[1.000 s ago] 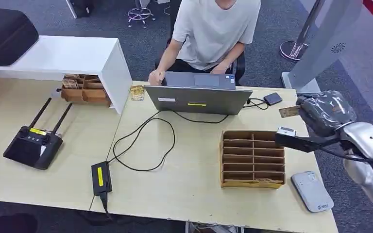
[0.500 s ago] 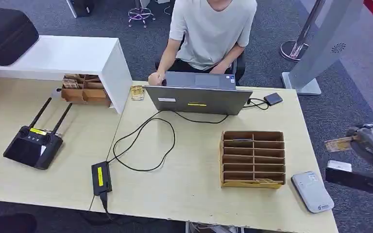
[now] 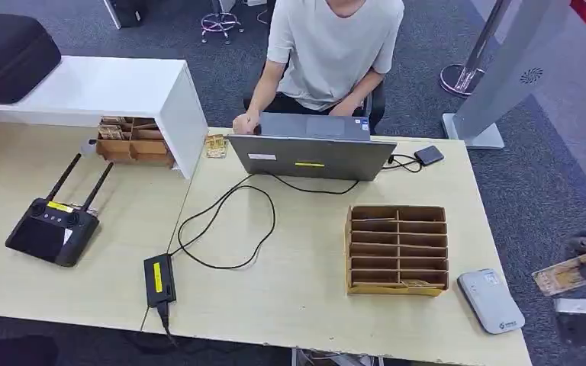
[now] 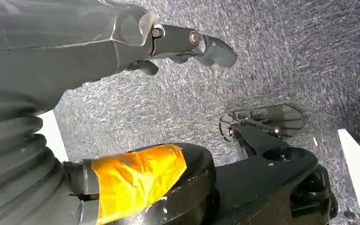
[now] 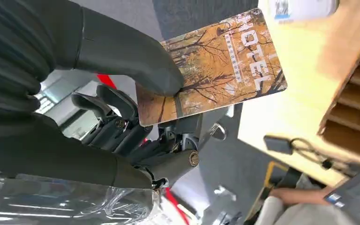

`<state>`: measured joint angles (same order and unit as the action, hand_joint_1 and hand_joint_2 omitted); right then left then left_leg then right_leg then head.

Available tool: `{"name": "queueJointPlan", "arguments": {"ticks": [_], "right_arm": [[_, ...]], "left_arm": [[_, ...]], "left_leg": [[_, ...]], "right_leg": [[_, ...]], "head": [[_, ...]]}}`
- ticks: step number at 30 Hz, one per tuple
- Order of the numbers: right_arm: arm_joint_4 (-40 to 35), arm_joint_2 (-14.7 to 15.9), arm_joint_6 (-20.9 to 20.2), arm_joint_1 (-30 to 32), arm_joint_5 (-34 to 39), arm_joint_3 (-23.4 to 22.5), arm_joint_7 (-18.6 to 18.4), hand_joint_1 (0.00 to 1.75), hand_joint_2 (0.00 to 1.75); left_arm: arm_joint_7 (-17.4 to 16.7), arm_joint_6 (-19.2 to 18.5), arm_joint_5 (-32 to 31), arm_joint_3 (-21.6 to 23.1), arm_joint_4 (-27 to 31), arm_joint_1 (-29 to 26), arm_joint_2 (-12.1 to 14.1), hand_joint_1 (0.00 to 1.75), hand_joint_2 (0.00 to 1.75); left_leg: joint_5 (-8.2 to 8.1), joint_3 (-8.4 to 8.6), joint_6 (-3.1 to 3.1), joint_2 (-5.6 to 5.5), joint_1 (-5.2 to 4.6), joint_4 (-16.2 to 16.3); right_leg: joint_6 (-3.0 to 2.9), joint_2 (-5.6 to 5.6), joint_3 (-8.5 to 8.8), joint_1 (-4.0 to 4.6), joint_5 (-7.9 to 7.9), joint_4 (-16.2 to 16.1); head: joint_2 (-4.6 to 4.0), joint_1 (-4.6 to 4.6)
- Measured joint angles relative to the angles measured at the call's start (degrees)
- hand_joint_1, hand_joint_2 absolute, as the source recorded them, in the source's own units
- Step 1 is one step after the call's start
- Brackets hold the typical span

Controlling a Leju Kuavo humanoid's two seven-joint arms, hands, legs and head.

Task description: Pass the card to the sensor for recognition and then transmit it.

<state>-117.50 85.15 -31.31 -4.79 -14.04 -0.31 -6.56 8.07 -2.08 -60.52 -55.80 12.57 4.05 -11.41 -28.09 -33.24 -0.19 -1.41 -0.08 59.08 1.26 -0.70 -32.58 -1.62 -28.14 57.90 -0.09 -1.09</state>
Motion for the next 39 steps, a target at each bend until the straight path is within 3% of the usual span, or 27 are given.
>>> {"name": "queueJointPlan", "arguments": {"ticks": [6, 10, 16, 18, 22, 29, 39], "right_arm": [[-1.66, 0.94, -6.87, -8.97, -1.42, 7.2, -0.15, 1.75, 1.75], [-1.6, 0.12, -7.4, -16.14, -3.97, 15.86, 0.48, 1.75, 1.75], [2.14, -4.11, 1.95, -21.33, -13.12, 30.22, 2.78, 1.75, 1.75], [4.75, -6.82, 5.77, -21.64, -16.0, 34.31, 3.12, 1.75, 1.75], [9.93, -11.85, 9.57, -21.51, -19.32, 41.02, 3.39, 1.75, 1.75], [17.25, -18.82, 11.69, -20.21, -21.46, 46.17, 3.21, 1.75, 1.75], [21.44, -22.71, 11.77, -19.84, -21.98, 48.35, 3.32, 1.75, 1.75]], "left_arm": [[0.0, 0.02, 0.02, -0.31, 0.0, 0.0, -0.09, 0.0, 1.75], [0.0, 0.02, -0.02, -0.31, 0.0, 0.01, -0.15, 0.0, 1.75], [-0.02, 0.28, -0.61, -0.33, 0.0, 0.06, -0.24, 0.0, 1.75], [-0.09, 0.28, -0.79, -0.33, 0.0, 0.14, -0.26, 0.0, 1.75], [-0.37, 0.26, -0.68, -0.33, 0.0, 0.14, -0.26, 0.0, 1.75], [-0.57, 0.24, -1.03, -0.33, 0.0, 0.21, -0.26, 0.0, 1.75], [-0.68, 0.24, -1.05, -0.33, 0.0, 0.19, -0.24, 0.0, 1.75]], "left_leg": [[0.0, 0.0, 0.0, 0.0, -0.01, 0.0], [0.0, 0.0, 0.0, 0.0, -0.01, -0.01], [0.0, 0.02, 0.0, -0.06, 0.0, -0.02], [0.0, 0.06, 0.01, -0.03, 0.0, -0.02], [0.0, 0.06, 0.0, -0.09, 0.01, -0.02], [0.0, 0.06, 0.01, -0.1, -0.03, -0.02], [0.0, 0.04, 0.01, -0.12, -0.03, -0.03]], "right_leg": [[0.0, 0.01, 0.0, -0.01, 0.0, 0.0], [0.0, 0.01, 0.01, -0.01, 0.0, 0.0], [0.0, -0.03, 0.08, 0.01, 0.0, 0.0], [0.0, 0.0, 0.11, 0.01, 0.0, 0.0], [0.01, -0.04, 0.12, 0.02, 0.0, 0.01], [0.04, -0.06, 0.1, -0.03, -0.03, 0.03], [0.04, -0.08, 0.1, -0.03, -0.03, 0.02]], "head": [[0.0, 0.02], [0.0, 0.02], [0.0, 0.0], [0.0, -0.02], [0.0, 0.0], [0.0, -0.02], [0.0, 0.0]]}}
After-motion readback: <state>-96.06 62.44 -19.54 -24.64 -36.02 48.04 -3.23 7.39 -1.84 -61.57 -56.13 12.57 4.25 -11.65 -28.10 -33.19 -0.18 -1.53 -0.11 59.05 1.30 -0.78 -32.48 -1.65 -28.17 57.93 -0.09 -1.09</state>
